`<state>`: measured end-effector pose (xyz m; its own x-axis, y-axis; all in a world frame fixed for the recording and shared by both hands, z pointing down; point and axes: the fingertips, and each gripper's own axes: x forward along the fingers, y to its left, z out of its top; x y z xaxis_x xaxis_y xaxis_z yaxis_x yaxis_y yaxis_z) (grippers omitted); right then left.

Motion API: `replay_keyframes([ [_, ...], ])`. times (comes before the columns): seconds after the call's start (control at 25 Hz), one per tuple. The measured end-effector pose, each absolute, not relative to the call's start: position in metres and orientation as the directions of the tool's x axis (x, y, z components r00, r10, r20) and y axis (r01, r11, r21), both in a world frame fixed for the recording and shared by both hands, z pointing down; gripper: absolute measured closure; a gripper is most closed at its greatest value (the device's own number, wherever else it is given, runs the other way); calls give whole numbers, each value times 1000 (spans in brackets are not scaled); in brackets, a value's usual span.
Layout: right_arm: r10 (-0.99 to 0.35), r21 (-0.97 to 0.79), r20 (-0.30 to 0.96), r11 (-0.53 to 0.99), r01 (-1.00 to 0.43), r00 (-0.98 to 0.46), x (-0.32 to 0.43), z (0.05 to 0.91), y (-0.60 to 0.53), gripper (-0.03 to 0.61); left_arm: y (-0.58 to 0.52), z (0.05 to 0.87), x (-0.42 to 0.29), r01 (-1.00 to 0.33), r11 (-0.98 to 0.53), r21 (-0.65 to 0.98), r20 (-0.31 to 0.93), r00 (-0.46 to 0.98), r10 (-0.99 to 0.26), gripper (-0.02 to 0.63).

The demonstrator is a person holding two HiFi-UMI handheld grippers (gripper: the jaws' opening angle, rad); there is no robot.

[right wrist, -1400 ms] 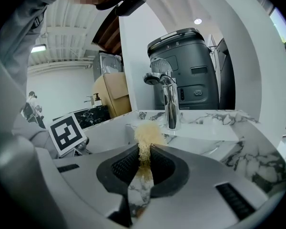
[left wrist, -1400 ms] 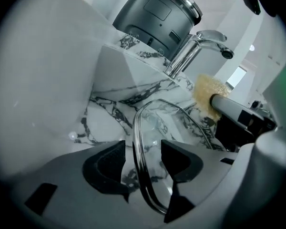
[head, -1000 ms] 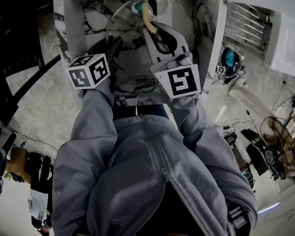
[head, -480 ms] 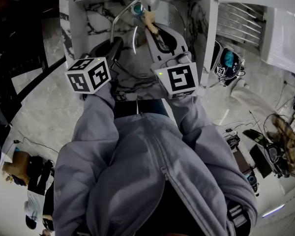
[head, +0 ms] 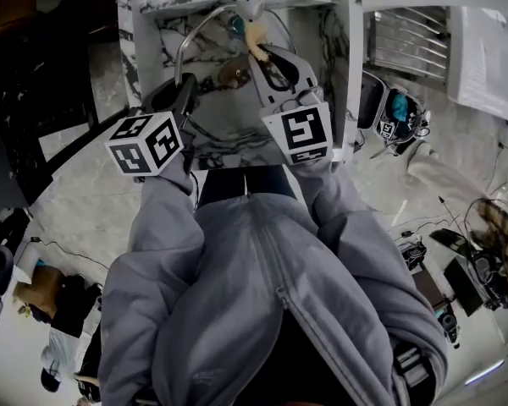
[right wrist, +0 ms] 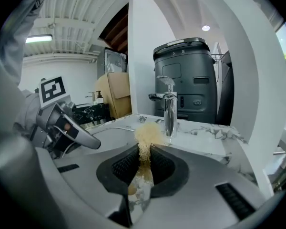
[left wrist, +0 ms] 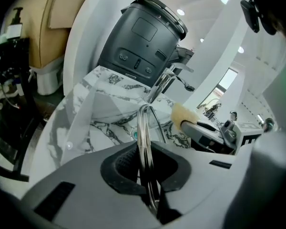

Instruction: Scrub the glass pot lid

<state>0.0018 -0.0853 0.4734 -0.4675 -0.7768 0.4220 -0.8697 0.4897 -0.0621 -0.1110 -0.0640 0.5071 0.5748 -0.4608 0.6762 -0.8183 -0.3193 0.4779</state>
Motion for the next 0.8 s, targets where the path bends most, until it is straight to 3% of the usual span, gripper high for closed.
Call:
replay_keyframes([
  [0.52, -690, 253, 550, 674, -694, -470, -59, 496, -104, 525, -69, 478, -126, -851, -369, 373, 692, 520, -501, 575],
  [0.8, -614, 305, 634, 757, -577, -470, -78, 527, -106, 525, -75, 495, -124, -844, -360, 398, 693, 534, -484, 575],
])
